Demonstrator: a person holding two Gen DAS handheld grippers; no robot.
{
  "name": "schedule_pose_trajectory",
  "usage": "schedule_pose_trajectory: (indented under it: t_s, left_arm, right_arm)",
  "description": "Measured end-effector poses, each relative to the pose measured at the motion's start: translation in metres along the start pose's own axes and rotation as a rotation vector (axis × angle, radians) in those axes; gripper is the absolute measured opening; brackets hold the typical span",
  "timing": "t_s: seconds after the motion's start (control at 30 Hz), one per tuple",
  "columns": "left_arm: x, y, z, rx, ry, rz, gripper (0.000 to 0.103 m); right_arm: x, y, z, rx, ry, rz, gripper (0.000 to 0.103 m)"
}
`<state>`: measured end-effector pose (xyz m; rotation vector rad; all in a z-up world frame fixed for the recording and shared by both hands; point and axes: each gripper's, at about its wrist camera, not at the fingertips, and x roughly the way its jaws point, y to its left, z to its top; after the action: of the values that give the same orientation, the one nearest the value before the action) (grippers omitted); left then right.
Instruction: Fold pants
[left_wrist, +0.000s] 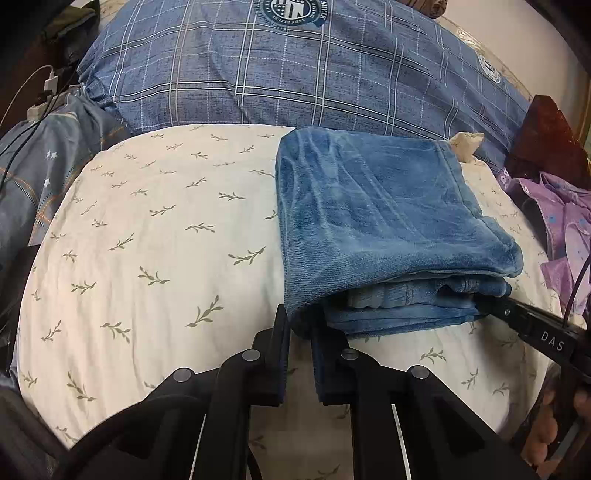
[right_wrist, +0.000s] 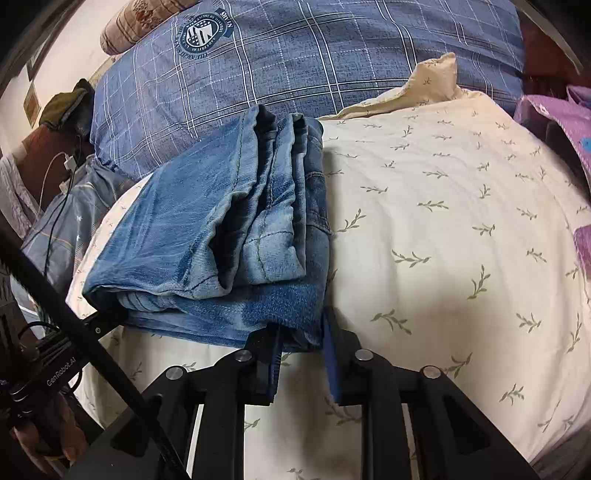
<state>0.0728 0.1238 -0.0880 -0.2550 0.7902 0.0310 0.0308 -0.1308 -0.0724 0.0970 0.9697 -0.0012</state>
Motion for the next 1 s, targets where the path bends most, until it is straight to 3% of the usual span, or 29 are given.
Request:
schedule_pose_trajectory:
  t_s: [0.2, 0.4, 0.5, 0.63, 1.0]
  left_arm:
    - [-0.008, 0.0, 0.0, 0.009, -0.022, 0.015, 0.024]
    - [-0.009, -0.001, -0.004, 0.036, -0.038, 0.033, 0.03]
    - [-0.008, 0.002, -0.003, 0.03, -0.038, 0.035, 0.03]
    - [-0.008, 0.005, -0.003, 0.031, -0.051, 0.042, 0.04]
    - [0.0, -0.001, 0.004, 0.077, -0.049, 0.07, 0.04]
  right_arm:
    - [0.0, 0.001, -0.001, 0.003, 0.004, -0.012, 0.024]
    - [-0.001, 0.0, 0.001, 0.012, -0.001, -0.014, 0.034]
    - [-0.003, 0.005, 0.001, -0.015, -0.01, -0.067, 0.043]
    - [-0.005, 0.009, 0.002, -0.02, -0.011, -0.09, 0.05]
    - [-0.008, 0.017, 0.004, -0.07, -0.028, -0.15, 0.054]
